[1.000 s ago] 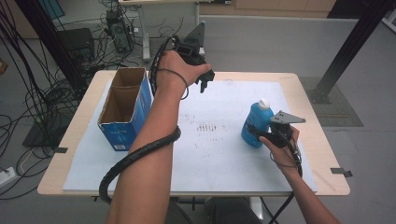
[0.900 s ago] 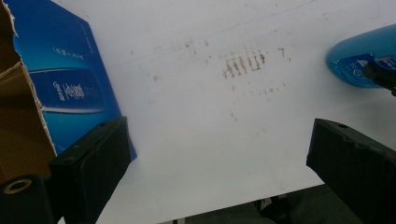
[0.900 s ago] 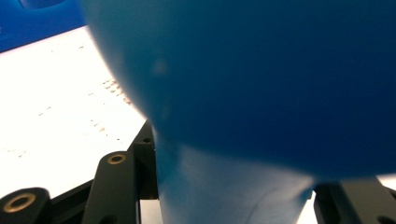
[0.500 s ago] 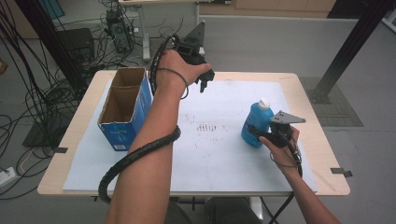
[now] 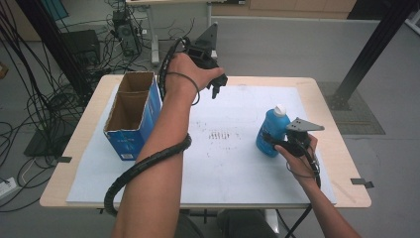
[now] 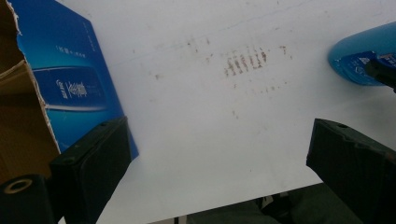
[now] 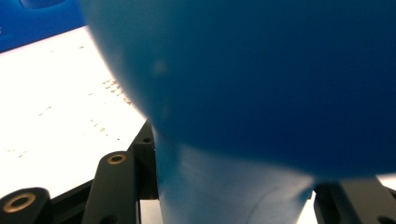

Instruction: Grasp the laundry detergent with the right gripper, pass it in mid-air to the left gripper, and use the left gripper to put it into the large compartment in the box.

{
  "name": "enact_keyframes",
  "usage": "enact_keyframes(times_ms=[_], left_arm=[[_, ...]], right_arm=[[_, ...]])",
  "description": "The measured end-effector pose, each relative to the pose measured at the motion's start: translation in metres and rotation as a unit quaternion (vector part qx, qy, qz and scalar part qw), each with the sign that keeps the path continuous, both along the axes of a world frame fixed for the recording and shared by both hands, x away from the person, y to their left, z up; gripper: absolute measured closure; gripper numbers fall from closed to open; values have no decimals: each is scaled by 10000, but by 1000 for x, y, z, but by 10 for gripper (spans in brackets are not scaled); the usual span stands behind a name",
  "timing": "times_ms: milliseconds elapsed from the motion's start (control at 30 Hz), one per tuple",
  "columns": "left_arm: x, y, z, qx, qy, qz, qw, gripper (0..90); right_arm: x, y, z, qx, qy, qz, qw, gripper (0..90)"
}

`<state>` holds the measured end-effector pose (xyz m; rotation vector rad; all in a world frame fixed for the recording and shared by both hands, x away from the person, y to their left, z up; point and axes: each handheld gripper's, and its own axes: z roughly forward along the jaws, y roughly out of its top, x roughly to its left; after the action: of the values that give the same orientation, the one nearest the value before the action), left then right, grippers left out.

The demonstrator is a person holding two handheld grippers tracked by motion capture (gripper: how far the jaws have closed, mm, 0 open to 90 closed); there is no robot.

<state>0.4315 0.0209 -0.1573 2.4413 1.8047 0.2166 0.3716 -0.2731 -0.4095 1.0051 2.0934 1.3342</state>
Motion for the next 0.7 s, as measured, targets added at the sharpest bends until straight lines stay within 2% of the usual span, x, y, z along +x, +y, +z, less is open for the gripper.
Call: enact_keyframes(times_ms=[700], left_arm=[[-1,2,2,-1,4,9,10000,66]], right_arm=[[0,0,0,2,3,-5,10000,452]])
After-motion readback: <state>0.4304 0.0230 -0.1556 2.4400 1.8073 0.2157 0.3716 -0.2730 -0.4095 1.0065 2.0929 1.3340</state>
